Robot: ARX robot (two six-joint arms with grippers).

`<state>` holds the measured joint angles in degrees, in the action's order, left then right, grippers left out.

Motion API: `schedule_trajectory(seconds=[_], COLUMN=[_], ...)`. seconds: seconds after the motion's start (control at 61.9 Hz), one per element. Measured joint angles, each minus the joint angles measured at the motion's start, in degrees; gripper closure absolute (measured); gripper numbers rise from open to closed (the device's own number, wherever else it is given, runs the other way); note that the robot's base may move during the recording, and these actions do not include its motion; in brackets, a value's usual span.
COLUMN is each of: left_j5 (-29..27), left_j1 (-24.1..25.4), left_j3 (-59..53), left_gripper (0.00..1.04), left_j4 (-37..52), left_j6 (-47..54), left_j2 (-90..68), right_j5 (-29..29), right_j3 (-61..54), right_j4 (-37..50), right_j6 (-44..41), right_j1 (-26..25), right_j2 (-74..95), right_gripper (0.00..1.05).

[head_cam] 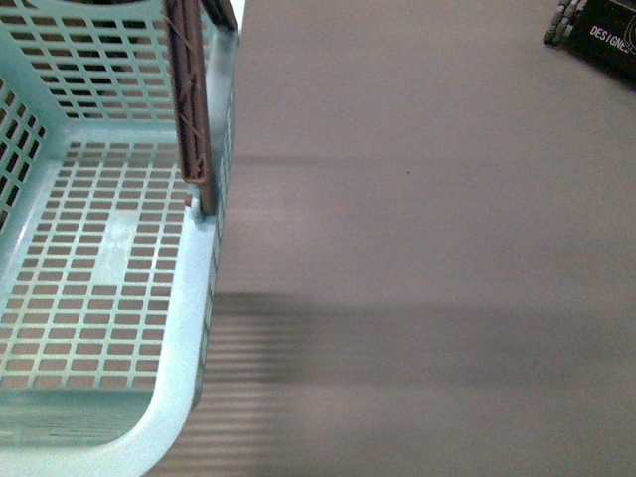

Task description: Pick mango and avocado into basket

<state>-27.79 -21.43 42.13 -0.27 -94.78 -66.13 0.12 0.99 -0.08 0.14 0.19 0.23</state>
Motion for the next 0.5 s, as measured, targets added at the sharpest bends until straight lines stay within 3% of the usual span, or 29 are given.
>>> schedule_trajectory(seconds=[0.371, 0.5], left_j5=[-2.2, -2.3], left_j1=[-1.5, -1.5], left_j3=[0.7, 0.7], left_gripper=[0.88, 0.88], left_j4=[-17.4, -18.5], left_j6=[2.1, 3.8], left_j2=[13.2, 12.9], right_j5=[0.0, 0.0], right_j3=[0.0, 0.0], right_j4=[0.0, 0.0], right_j6=[0.0, 0.0], right_j1=[0.0, 0.0], right_j2=[0.0, 0.0], right_gripper=[0.09, 0.09])
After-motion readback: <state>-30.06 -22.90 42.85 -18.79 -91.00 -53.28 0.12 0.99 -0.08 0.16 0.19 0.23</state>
